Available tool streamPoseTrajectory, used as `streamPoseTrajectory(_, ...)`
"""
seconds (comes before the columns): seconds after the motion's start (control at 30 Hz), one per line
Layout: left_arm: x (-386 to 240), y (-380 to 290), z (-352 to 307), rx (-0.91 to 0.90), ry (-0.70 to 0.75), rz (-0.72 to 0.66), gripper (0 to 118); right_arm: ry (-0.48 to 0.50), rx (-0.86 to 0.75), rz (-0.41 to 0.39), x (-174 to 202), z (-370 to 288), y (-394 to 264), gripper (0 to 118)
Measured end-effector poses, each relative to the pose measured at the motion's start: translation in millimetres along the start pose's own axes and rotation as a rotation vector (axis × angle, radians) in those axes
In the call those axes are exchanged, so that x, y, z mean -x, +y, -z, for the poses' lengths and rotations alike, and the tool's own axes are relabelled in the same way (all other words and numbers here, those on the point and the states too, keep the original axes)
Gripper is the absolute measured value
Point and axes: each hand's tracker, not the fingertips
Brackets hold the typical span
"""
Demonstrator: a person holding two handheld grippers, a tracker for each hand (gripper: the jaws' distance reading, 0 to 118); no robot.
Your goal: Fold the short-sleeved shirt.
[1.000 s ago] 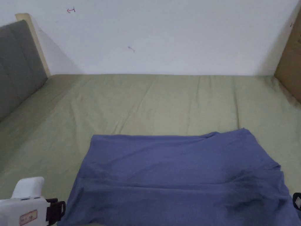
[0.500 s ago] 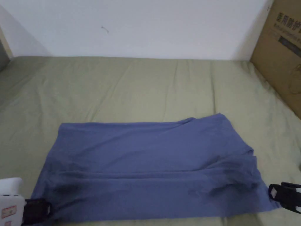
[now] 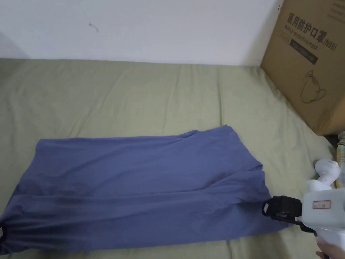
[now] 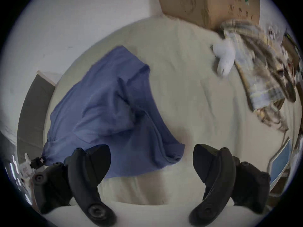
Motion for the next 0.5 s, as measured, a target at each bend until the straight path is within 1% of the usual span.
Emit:
streamPoseTrajectory(0.07,0,-1,0,0.001,0.001,-0.005,3,0.024,0.058,0.019,-2,12,0,104)
streamPoseTrajectory(0.1,-1,0,2,0.003,0.0,-0.005,3,0.027,0.032,0.007,0,10,-1,86)
streamPoseTrajectory(0.13,-1,0,2,0.005,0.001,-0.005,3,-0.016,0.005,-0.039,5,5,-5,57)
streamPoseTrajectory(0.17,0,-1,2,0.006,0.001,-0.005,3,-0.024,-0.01,-0.085,9,1,-6,27)
streamPoseTrajectory(0.2,0,0,1,0.006,-0.002,-0.006,3,0.027,-0.016,-0.099,11,-2,-7,13)
streamPoseTrajectory(0.23,-2,1,-1,0.004,-0.001,-0.004,3,0.032,-0.014,-0.106,14,-7,-7,13)
streamPoseTrajectory(0.3,-1,3,-5,-0.003,-0.005,0.002,3,-0.041,-0.027,-0.175,20,-18,-10,12)
streamPoseTrajectory(0.33,-1,4,-8,-0.006,-0.006,0.006,3,-0.043,-0.038,-0.196,20,-24,-10,12)
streamPoseTrajectory(0.5,-1,0,-34,-0.014,-0.019,0.034,3,0.004,-0.068,-0.169,2,-70,-25,11)
